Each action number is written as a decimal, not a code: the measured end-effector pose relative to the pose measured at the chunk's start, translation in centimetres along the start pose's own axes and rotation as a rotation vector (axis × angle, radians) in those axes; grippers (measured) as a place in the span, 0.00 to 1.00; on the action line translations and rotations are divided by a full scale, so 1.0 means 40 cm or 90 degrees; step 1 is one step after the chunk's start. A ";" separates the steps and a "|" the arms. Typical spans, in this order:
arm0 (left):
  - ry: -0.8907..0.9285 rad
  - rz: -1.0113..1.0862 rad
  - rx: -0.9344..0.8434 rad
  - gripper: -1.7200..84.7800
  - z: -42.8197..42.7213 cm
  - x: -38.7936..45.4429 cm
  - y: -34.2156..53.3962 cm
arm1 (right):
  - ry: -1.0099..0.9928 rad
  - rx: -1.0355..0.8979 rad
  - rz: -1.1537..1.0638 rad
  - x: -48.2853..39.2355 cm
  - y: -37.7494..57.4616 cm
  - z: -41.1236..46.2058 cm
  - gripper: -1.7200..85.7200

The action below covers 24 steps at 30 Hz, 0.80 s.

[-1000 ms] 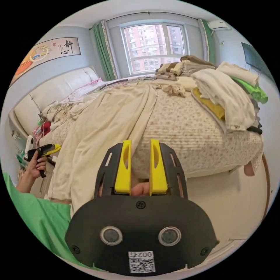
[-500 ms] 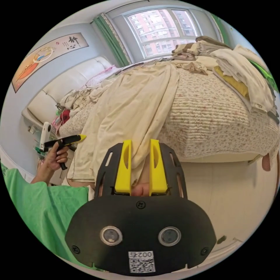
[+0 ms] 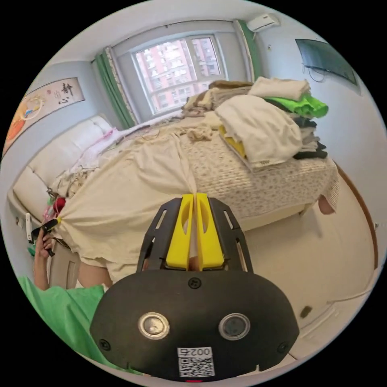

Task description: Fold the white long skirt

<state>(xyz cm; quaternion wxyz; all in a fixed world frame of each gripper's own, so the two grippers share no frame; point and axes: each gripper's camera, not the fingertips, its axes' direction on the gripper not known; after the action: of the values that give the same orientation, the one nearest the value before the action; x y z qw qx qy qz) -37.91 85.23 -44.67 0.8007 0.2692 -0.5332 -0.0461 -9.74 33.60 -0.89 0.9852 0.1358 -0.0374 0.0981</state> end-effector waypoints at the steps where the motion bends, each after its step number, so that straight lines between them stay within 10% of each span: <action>1: 0.017 -0.015 -0.032 0.01 0.020 -0.027 0.003 | -0.006 -0.026 -0.010 -0.001 0.007 0.015 0.01; 12: -0.071 -0.060 -0.069 0.01 0.041 -0.081 0.076 | 0.050 -0.018 -0.039 -0.043 0.107 -0.020 0.02; 24: 0.012 0.318 -0.136 0.01 0.017 0.231 0.284 | -0.203 -0.110 -0.405 -0.382 0.307 0.004 0.07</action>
<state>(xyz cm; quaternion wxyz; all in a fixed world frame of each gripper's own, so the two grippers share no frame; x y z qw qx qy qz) -36.98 91.33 -31.35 0.8159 0.0441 -0.5679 0.0992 -27.17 42.34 0.92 0.9560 0.0702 -0.1545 -0.2392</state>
